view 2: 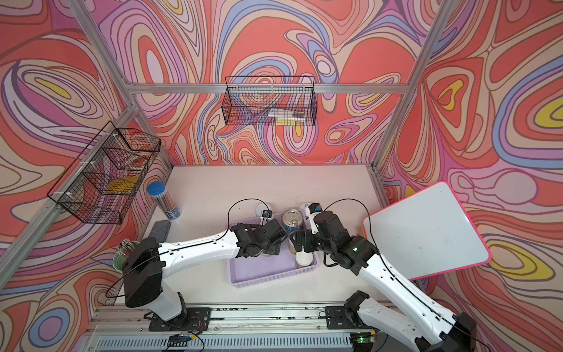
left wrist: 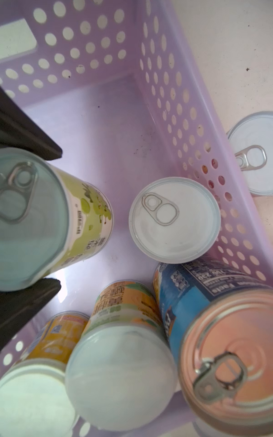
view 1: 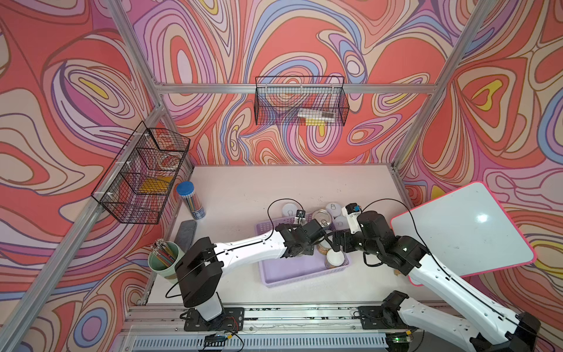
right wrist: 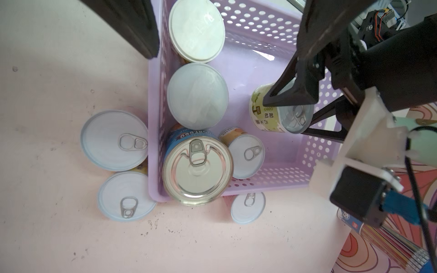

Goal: Put the canned food in the basket
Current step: Place the canned food in the basket.

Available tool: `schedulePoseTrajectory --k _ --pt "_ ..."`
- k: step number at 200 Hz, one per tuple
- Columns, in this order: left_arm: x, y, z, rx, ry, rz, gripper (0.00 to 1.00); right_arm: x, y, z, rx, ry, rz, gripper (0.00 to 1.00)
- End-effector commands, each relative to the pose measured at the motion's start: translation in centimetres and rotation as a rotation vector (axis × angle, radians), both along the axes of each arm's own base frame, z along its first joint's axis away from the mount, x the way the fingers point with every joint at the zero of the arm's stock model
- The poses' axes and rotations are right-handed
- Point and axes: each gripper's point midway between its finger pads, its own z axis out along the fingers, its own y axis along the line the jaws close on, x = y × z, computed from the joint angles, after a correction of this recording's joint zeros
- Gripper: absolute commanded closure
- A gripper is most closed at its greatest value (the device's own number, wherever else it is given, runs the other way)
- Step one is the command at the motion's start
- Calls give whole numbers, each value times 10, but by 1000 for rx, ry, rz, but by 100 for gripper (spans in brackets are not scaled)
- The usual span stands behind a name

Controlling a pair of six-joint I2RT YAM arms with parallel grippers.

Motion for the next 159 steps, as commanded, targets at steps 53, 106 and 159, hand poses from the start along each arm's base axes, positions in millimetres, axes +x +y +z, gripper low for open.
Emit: schedulePoseTrajectory --k 53,106,159 --pt "25 -31 7 -99 -97 73 47 -9 -13 -6 6 -1 -32 9" --pt "31 -42 -1 -117 -98 84 47 -15 -15 -9 11 18 -35 11" --pt "35 -49 -6 -139 -106 95 48 -17 -17 -10 17 19 -48 12"
